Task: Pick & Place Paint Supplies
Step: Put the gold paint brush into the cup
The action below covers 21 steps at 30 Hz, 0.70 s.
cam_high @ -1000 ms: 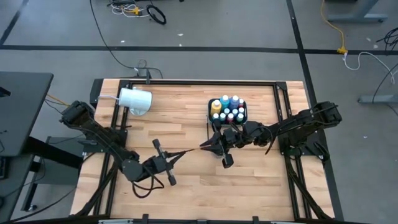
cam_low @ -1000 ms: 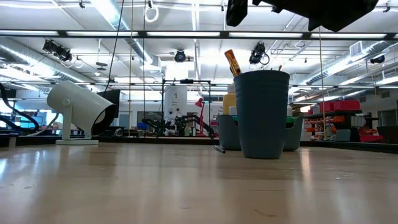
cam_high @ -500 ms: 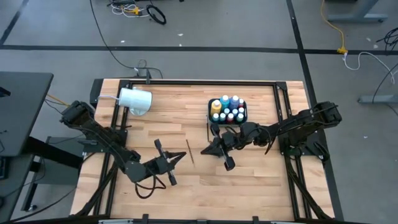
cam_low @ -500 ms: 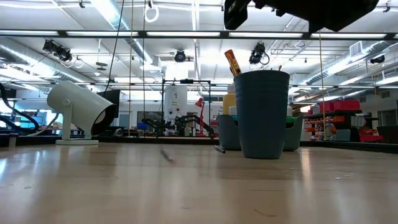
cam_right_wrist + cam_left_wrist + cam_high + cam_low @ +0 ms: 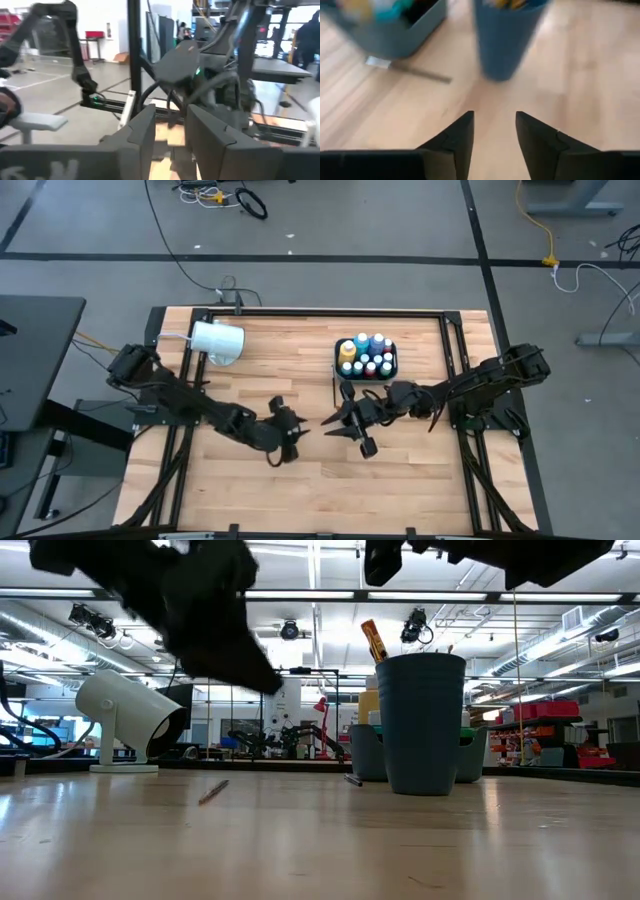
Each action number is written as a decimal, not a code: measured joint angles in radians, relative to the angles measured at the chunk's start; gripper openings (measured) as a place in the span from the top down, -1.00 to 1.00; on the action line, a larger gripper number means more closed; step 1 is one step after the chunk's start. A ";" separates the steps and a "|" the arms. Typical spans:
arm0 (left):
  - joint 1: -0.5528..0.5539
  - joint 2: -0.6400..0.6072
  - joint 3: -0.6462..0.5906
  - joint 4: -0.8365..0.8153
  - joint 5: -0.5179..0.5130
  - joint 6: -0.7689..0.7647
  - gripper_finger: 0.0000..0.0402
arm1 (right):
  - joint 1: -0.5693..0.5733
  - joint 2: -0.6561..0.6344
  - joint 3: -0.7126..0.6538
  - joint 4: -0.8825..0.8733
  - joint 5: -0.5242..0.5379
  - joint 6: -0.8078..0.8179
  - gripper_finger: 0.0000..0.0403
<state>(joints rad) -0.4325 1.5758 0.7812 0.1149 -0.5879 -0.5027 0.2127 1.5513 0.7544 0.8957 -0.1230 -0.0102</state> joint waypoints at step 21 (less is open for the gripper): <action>0.096 0.228 0.003 -0.199 -0.037 -0.451 0.20 | 0.000 0.000 -0.001 -0.061 0.011 -0.006 0.39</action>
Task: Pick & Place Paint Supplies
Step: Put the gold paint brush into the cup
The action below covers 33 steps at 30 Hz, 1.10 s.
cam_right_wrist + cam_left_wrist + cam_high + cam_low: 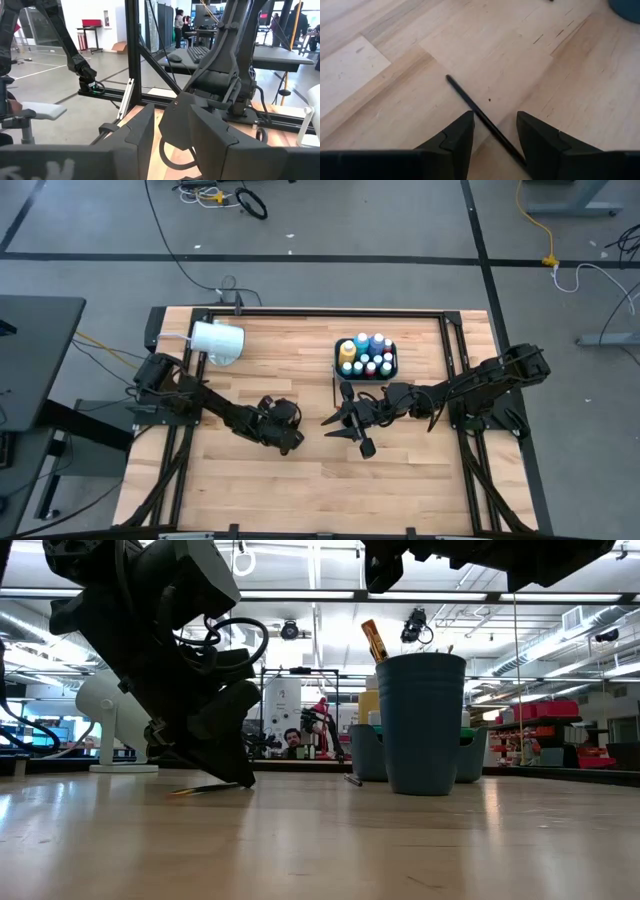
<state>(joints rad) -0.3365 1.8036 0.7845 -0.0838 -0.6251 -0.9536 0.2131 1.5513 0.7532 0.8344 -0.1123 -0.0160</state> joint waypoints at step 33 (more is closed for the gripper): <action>-0.194 0.146 -0.005 0.057 -0.287 -0.296 0.47 | -0.022 0.000 0.000 0.062 -0.001 -0.151 0.39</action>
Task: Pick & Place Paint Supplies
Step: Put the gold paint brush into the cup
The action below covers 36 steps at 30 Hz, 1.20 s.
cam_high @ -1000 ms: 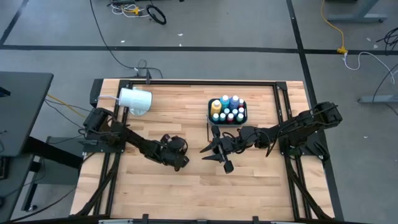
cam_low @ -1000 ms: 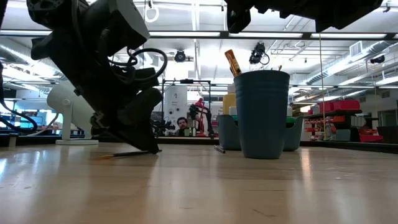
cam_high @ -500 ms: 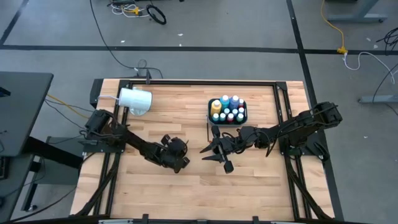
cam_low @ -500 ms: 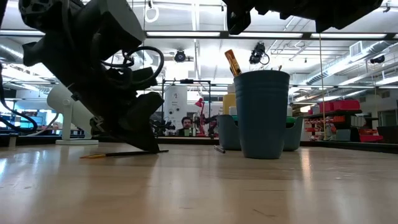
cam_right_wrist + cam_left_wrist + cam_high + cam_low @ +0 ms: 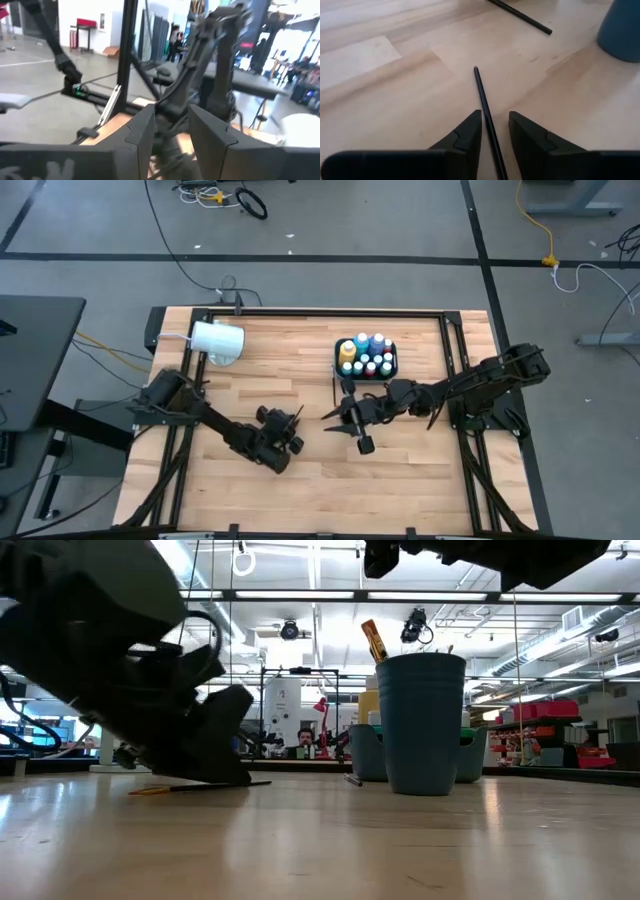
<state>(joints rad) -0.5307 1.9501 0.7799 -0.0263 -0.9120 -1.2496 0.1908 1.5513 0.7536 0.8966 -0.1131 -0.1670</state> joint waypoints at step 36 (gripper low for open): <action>-0.118 -0.207 0.006 -0.096 -0.085 0.092 1.00 | -0.028 0.000 0.000 0.031 -0.078 -0.025 0.39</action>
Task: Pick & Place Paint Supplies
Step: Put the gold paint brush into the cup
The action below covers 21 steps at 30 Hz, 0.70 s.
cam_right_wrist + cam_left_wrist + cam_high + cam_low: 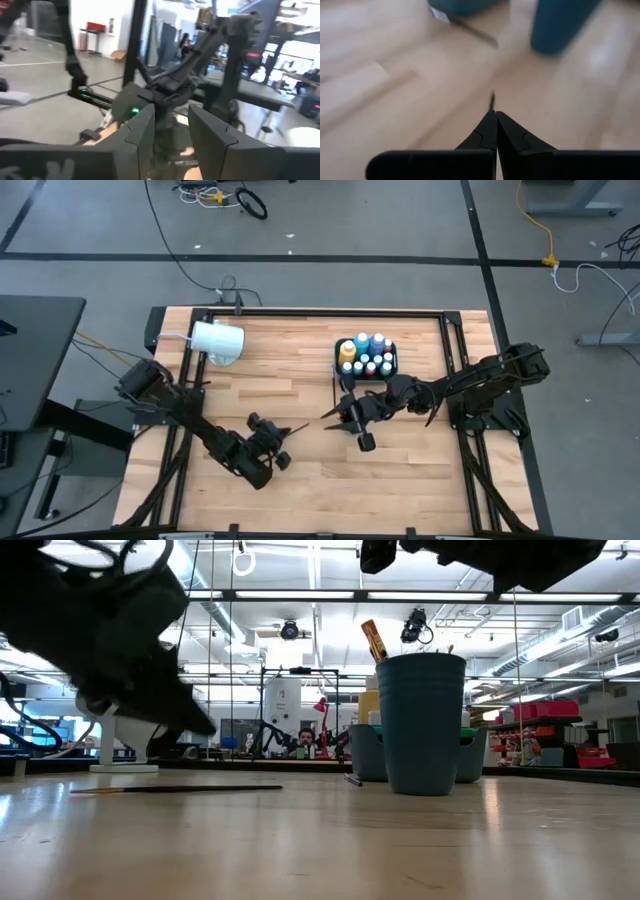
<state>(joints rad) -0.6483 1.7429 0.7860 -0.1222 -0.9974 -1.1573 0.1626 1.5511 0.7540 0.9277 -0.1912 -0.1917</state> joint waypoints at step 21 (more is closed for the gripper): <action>-0.033 0.310 -0.001 0.052 -0.086 -0.190 0.59 | 0.000 0.000 0.000 0.013 -0.039 -0.004 0.39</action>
<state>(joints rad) -0.6817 2.0530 0.7854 -0.0704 -1.0830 -1.3469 0.1627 1.5513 0.7536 0.9405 -0.2300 -0.1959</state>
